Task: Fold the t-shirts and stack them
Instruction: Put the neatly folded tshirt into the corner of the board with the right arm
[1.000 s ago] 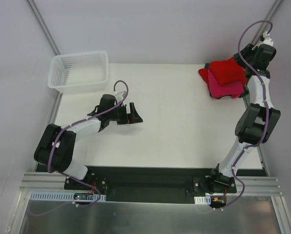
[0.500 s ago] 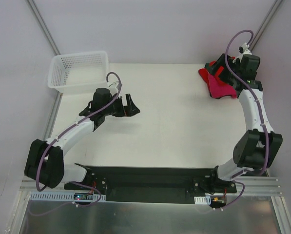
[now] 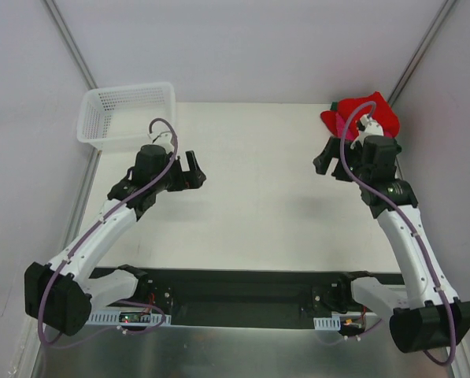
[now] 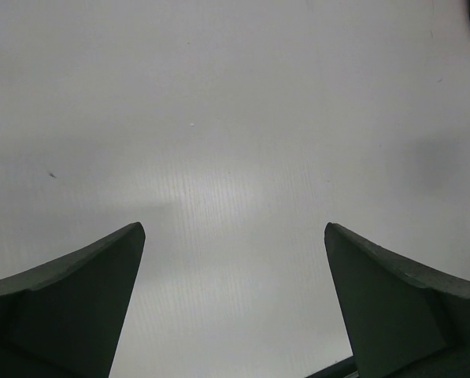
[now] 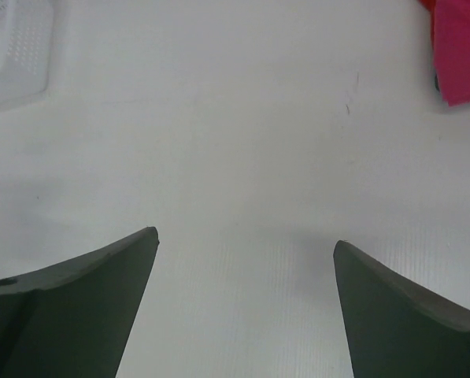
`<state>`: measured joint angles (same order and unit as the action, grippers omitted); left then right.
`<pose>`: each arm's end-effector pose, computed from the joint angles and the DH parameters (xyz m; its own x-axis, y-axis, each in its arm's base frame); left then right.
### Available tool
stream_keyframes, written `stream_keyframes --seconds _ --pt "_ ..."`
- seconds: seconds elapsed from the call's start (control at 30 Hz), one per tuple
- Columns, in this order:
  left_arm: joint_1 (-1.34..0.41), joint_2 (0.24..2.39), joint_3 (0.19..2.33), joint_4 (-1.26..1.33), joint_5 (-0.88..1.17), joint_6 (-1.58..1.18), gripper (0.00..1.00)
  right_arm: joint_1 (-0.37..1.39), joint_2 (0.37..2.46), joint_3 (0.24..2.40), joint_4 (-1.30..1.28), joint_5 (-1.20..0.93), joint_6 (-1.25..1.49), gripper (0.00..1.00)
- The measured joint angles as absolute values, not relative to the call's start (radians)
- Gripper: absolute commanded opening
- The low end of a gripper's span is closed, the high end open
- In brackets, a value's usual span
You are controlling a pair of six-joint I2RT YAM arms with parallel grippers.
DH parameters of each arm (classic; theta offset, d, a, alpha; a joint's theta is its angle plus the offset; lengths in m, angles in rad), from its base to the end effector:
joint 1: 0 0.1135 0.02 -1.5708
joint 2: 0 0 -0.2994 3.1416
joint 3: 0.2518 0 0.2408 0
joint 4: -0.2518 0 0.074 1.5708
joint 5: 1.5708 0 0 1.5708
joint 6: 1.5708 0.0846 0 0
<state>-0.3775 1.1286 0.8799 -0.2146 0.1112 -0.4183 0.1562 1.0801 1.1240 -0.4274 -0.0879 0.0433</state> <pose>0.2513 -0.1098 0.3142 -0.5659 -0.2099 -0.7973 0.2503 0.8777 -0.4087 0.2518 0.0472 0.3885 -0.3795 -0.0161 -0.9251 -0.2192 0.9730 0.0730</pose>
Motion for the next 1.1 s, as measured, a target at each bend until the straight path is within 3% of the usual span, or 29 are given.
stream_keyframes --seconds 0.5,1.1 --pt "-0.378 0.985 0.753 -0.254 -0.036 -0.422 0.99 0.197 0.770 0.815 -0.476 0.094 -0.020 0.96" --pt "-0.377 0.968 0.752 -0.253 -0.091 -0.422 0.99 0.222 0.800 0.770 -0.453 0.120 -0.027 0.96"
